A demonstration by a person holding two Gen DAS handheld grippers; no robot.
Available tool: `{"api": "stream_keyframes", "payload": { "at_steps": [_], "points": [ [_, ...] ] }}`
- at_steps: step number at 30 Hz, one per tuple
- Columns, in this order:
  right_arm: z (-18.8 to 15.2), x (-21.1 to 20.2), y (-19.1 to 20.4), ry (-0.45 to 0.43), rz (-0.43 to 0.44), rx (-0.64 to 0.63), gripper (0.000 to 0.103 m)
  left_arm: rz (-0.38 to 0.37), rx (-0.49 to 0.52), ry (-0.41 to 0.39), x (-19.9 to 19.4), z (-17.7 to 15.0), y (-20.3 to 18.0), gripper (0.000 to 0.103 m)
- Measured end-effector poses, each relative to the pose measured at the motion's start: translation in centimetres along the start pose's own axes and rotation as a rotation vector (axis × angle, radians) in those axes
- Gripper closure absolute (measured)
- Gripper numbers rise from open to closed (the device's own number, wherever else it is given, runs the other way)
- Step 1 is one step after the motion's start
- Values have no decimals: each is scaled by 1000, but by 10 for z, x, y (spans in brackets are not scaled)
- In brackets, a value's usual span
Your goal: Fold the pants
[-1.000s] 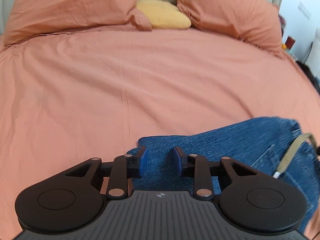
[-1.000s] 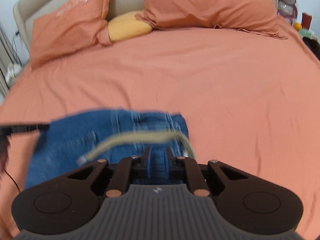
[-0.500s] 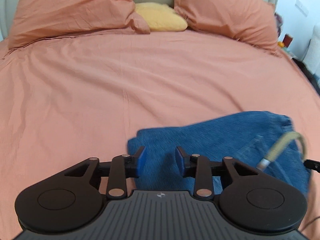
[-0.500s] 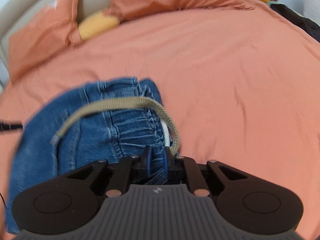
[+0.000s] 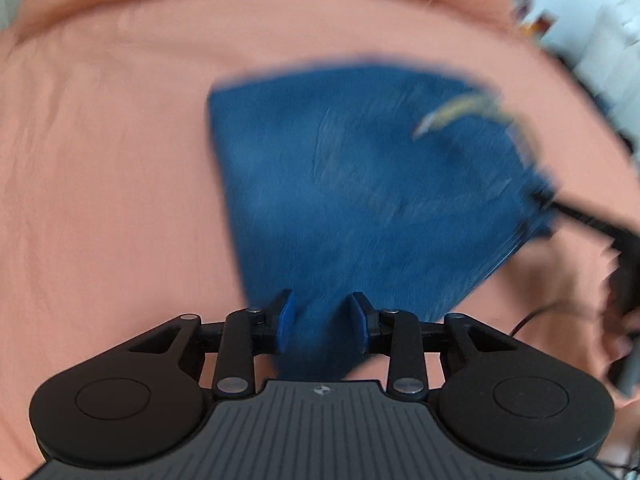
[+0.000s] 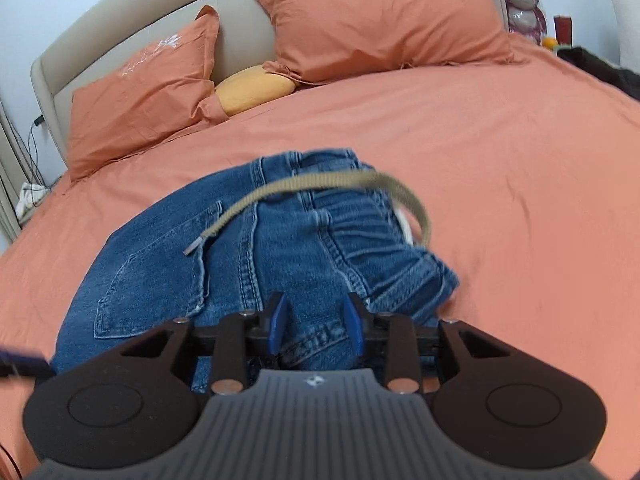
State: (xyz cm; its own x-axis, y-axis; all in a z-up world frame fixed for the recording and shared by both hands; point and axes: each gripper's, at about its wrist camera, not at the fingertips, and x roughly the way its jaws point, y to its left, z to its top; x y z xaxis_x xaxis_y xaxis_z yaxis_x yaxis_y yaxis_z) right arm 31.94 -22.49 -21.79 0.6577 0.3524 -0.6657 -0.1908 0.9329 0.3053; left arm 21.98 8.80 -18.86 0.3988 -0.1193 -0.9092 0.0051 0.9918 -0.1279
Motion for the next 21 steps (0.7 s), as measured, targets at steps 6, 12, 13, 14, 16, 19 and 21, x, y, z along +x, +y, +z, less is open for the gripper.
{"api": "stream_keyframes", "payload": {
  "at_steps": [6, 12, 13, 14, 16, 19, 21],
  "points": [
    [-11, 5, -11, 51, 39, -49, 73, -20, -216, 99, 17, -24, 24, 63],
    [-7, 2, -20, 47, 80, 14, 70, 51, -129, 65, -9, -34, 7, 62],
    [-6, 1, -21, 51, 81, 23, 69, 76, -94, 53, -13, -39, 1, 62],
    [-6, 0, -21, 56, 79, 28, 68, 100, -46, 36, -16, -44, -6, 57],
    [-4, -3, -22, 61, 79, 33, 65, 152, 56, 7, -19, -52, -19, 43],
    [-3, -6, -23, 74, 76, 39, 63, 204, 164, -41, -16, -61, -38, 36],
    [-2, -7, -24, 86, 73, 47, 60, 229, 221, -52, -6, -63, -49, 33]
  ]
}}
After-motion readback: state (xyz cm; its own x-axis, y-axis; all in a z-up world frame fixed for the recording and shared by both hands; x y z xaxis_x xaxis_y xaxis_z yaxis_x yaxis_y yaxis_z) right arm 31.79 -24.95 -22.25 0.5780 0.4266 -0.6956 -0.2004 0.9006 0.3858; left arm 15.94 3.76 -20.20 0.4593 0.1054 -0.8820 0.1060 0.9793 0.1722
